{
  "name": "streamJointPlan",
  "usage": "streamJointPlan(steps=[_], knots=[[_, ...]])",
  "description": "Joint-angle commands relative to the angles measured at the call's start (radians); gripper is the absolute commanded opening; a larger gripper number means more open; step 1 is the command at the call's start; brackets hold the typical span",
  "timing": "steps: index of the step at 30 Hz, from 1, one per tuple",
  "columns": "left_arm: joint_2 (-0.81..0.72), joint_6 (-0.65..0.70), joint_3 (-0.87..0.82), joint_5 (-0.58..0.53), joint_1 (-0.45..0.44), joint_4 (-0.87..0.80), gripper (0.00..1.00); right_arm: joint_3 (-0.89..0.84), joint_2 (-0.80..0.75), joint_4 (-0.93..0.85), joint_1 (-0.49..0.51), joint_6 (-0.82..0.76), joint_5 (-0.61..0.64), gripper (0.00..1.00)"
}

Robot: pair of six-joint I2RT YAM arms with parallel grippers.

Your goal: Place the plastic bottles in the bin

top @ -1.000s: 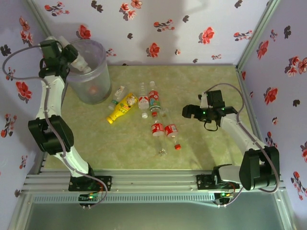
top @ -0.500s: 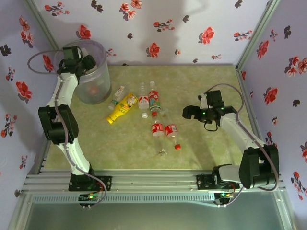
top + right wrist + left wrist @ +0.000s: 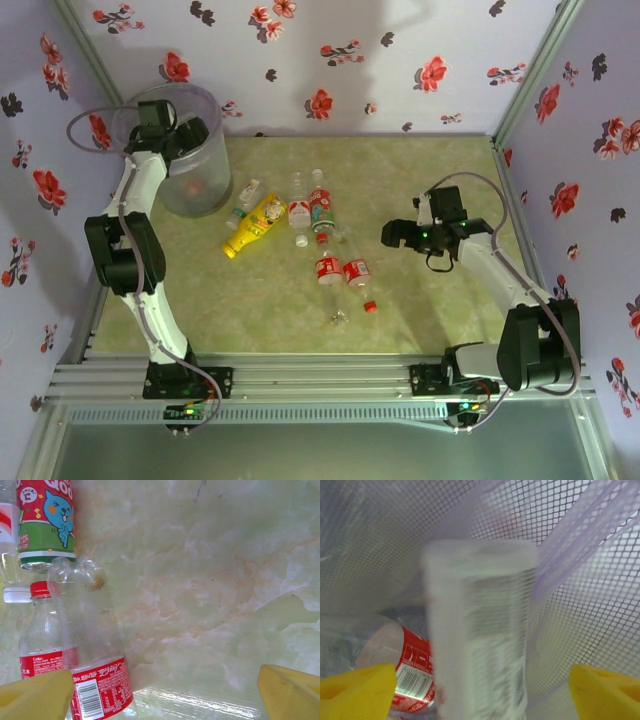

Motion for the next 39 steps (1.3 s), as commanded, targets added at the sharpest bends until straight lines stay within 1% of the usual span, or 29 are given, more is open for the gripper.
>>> streamJointPlan(steps=[1,4,11,14,19,24,26,28,29,31,32,35,38,39], knots=[[0.012,0.016,0.043,-0.010,-0.006,-0.048,0.96,0.010,-0.006,-0.021,-0.004,-0.023,0.023,0.95],[0.004,0.023,0.069,-0.011,-0.006,-0.067,1.00,0.011,-0.007,-0.022,-0.005,-0.024,0.025,0.95],[-0.049,0.055,0.132,-0.014,-0.006,-0.112,1.00,0.023,-0.009,-0.037,0.000,-0.009,0.028,0.95],[-0.086,0.073,0.158,-0.016,-0.006,-0.138,1.00,0.031,-0.002,-0.062,0.024,0.008,0.073,0.94],[-0.163,0.099,0.165,-0.028,-0.006,-0.161,1.00,0.068,0.024,-0.125,0.170,0.048,0.194,0.89],[-0.256,0.088,0.135,-0.022,-0.008,-0.158,1.00,0.076,0.052,-0.145,0.326,0.116,0.239,0.80],[-0.310,0.071,0.093,-0.020,-0.013,-0.138,1.00,0.077,0.069,-0.145,0.378,0.132,0.261,0.77],[-0.383,0.044,0.015,-0.011,-0.026,-0.096,1.00,0.071,0.091,-0.133,0.413,0.147,0.260,0.75],[-0.414,0.035,-0.022,-0.008,-0.037,-0.080,1.00,0.068,0.103,-0.120,0.422,0.152,0.251,0.74],[-0.482,0.019,-0.114,-0.003,-0.070,-0.046,1.00,0.054,0.120,-0.079,0.425,0.169,0.212,0.67],[-0.507,0.009,-0.151,-0.002,-0.087,-0.032,1.00,0.048,0.127,-0.063,0.425,0.175,0.205,0.66],[-0.574,-0.026,-0.272,0.016,-0.147,0.003,1.00,0.052,0.154,-0.056,0.427,0.175,0.215,0.63],[-0.624,-0.065,-0.382,0.025,-0.211,0.029,1.00,0.066,0.184,-0.059,0.434,0.170,0.212,0.63],[-0.642,-0.087,-0.428,0.030,-0.233,0.053,1.00,0.065,0.192,-0.052,0.438,0.171,0.210,0.65]])
